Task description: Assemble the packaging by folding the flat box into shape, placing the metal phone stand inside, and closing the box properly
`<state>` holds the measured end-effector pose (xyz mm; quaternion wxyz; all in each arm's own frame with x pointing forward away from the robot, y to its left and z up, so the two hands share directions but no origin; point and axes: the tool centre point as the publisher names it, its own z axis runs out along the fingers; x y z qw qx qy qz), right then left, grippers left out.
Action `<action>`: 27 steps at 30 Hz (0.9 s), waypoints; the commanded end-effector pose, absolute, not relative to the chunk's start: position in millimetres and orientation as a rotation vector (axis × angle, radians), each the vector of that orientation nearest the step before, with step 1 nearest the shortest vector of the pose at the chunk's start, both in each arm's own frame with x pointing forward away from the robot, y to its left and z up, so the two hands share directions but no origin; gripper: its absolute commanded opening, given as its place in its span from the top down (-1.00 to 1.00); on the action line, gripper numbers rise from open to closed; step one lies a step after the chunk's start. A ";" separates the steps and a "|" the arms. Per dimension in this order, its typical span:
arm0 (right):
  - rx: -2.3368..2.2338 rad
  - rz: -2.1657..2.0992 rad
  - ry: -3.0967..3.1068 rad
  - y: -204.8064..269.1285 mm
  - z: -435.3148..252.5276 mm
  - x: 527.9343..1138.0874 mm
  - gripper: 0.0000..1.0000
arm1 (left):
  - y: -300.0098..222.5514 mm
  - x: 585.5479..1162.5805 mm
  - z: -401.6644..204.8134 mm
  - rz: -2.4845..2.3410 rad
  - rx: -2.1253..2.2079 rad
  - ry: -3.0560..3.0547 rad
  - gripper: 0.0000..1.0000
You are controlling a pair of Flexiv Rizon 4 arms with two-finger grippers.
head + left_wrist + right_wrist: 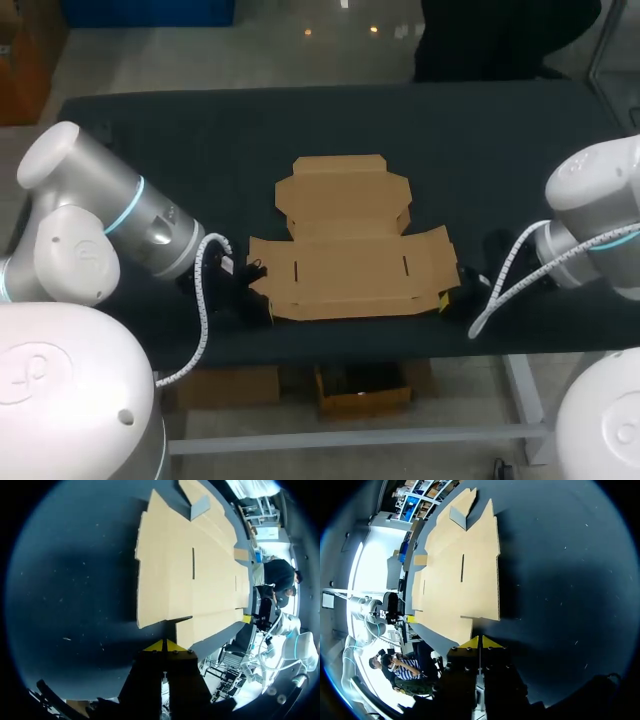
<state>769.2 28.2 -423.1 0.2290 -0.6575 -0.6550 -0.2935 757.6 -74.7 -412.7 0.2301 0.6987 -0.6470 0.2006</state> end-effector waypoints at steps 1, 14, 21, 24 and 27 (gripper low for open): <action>-1.799 -0.810 -1.803 29.0 -422.7 771.2 1.00 | -77.6 759.5 -413.9 0.551 1.921 -1.786 1.00; -1.792 -0.814 -1.827 34.8 -415.3 773.5 1.00 | -79.1 760.3 -410.1 0.558 1.918 -1.810 1.00; -1.795 -0.806 -1.835 35.8 -409.1 783.5 1.00 | -80.1 762.0 -409.7 0.560 1.923 -1.816 1.00; -1.793 -0.808 -1.835 35.7 -407.8 787.9 1.00 | -79.9 762.9 -409.8 0.563 1.926 -1.816 1.00; -1.783 -0.808 -1.832 36.7 -408.1 792.4 1.00 | -79.9 764.0 -410.4 0.562 1.927 -1.814 1.00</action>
